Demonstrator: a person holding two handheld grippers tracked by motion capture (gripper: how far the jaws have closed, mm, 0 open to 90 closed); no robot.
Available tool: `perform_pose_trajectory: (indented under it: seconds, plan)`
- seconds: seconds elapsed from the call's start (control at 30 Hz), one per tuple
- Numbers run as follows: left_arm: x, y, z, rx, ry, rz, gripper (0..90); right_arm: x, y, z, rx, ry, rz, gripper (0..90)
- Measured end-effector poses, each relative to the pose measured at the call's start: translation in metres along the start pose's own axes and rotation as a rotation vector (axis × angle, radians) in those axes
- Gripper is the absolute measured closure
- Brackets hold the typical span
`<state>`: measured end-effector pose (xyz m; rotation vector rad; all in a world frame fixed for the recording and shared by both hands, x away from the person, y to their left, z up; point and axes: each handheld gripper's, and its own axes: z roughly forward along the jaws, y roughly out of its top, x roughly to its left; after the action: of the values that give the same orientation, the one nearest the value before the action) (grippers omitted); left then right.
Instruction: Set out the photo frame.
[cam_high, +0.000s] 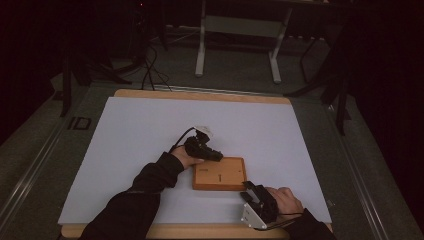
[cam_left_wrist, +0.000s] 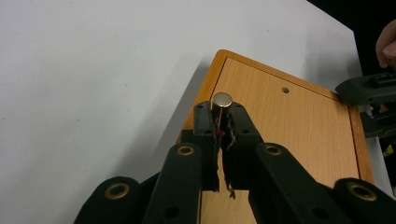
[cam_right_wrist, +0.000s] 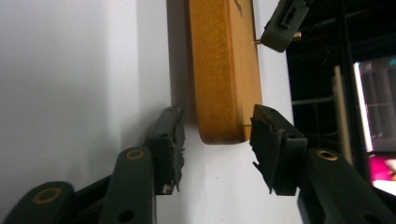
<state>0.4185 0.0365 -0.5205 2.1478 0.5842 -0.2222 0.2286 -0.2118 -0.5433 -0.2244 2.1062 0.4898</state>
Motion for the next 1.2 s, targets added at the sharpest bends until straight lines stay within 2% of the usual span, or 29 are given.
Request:
perform_pose_trajectory:
  seconds: [0.1,0.4,0.57,0.93,0.97,1.03,1.13,1.2]
  plan:
    - [0.000,0.000,0.000,0.001,0.000,0.005,85.5,0.004,0.002,0.001,0.011,-0.042,-0.057,57.0]
    - [0.000,0.000,0.000,-0.004,-0.004,-0.002,85.4,0.012,0.004,0.003,0.033,-0.101,-0.168,66.0]
    - [0.000,0.000,0.000,-0.002,0.001,0.005,85.4,0.012,0.004,0.003,0.034,-0.101,-0.173,67.5]
    - [-0.001,0.001,0.000,0.006,0.002,-0.009,84.0,0.011,0.005,0.002,0.036,-0.098,-0.182,68.4]
    - [-0.002,0.001,0.000,0.014,0.016,0.002,81.7,0.011,0.005,0.002,0.037,-0.096,-0.182,68.4]
    - [-0.005,0.001,-0.002,-0.007,0.041,0.025,58.7,0.011,0.006,0.002,0.038,-0.092,-0.182,68.4]
    - [-0.011,0.000,-0.011,-0.052,0.039,0.076,36.5,0.008,0.006,0.001,0.035,-0.086,-0.171,68.5]
    - [-0.016,0.001,-0.019,-0.091,0.073,0.103,22.0,0.006,0.006,0.000,0.028,-0.088,-0.171,68.8]
